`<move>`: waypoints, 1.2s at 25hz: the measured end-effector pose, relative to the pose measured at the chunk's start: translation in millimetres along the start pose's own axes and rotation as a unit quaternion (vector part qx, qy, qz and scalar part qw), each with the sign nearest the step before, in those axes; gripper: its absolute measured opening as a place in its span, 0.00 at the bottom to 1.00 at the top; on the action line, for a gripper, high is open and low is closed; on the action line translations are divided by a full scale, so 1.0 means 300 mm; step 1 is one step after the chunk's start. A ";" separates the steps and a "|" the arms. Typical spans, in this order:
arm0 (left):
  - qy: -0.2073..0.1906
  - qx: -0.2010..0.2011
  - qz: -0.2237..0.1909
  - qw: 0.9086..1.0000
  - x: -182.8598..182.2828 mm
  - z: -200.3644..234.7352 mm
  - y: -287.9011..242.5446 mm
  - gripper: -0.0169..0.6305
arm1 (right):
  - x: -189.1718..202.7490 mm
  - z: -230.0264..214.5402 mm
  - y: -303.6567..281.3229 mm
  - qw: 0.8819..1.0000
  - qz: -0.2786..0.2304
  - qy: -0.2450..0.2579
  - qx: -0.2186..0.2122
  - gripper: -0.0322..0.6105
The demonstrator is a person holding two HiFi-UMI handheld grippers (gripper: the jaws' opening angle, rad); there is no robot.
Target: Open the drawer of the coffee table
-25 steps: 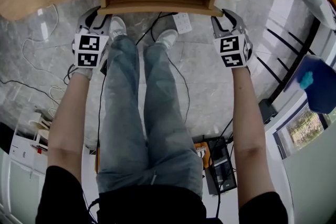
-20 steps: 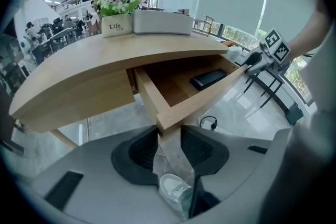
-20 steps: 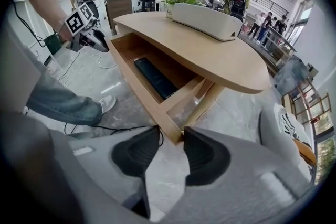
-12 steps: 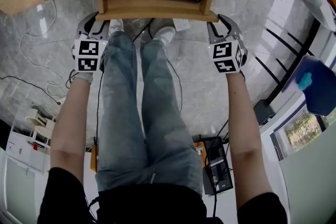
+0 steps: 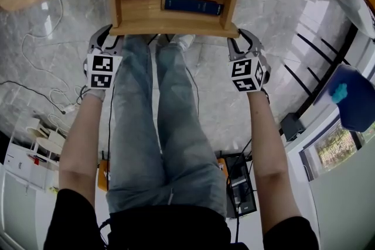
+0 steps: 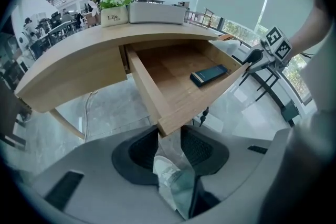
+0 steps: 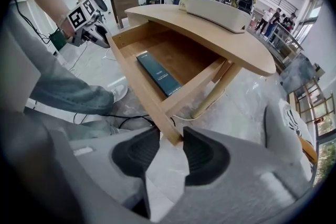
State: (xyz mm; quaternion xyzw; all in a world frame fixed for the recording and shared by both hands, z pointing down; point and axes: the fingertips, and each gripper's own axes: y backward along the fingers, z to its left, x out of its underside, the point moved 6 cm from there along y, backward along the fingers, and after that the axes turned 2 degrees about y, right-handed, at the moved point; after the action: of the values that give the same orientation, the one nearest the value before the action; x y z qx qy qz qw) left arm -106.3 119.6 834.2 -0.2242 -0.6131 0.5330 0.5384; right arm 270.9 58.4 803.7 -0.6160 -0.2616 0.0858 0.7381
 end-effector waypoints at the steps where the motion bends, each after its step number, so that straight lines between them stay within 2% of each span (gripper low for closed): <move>1: -0.001 0.002 0.003 1.000 0.009 -0.004 0.000 0.25 | 0.007 0.011 0.000 1.000 0.002 0.001 -0.001 0.26; 9: -0.006 0.015 0.032 0.999 0.093 -0.049 -0.017 0.25 | 0.071 0.085 -0.023 1.000 0.024 0.013 -0.016 0.26; 18: -0.017 0.018 0.046 0.999 0.149 -0.046 -0.081 0.25 | 0.094 0.111 -0.084 0.998 0.046 0.034 -0.024 0.26; 22: -0.034 0.020 0.054 0.998 0.163 -0.044 -0.110 0.25 | 0.103 0.119 -0.111 0.997 0.057 0.046 -0.029 0.26; 30: -0.040 0.019 0.055 0.997 0.164 -0.041 -0.119 0.26 | 0.102 0.112 -0.122 0.996 0.061 0.052 -0.027 0.26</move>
State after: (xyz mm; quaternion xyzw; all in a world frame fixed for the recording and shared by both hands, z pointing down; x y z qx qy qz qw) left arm -100.3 154.4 885.1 -0.2258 -0.6103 0.5822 0.4874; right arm 273.3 93.0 850.8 -0.6540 -0.1870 0.0910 0.7274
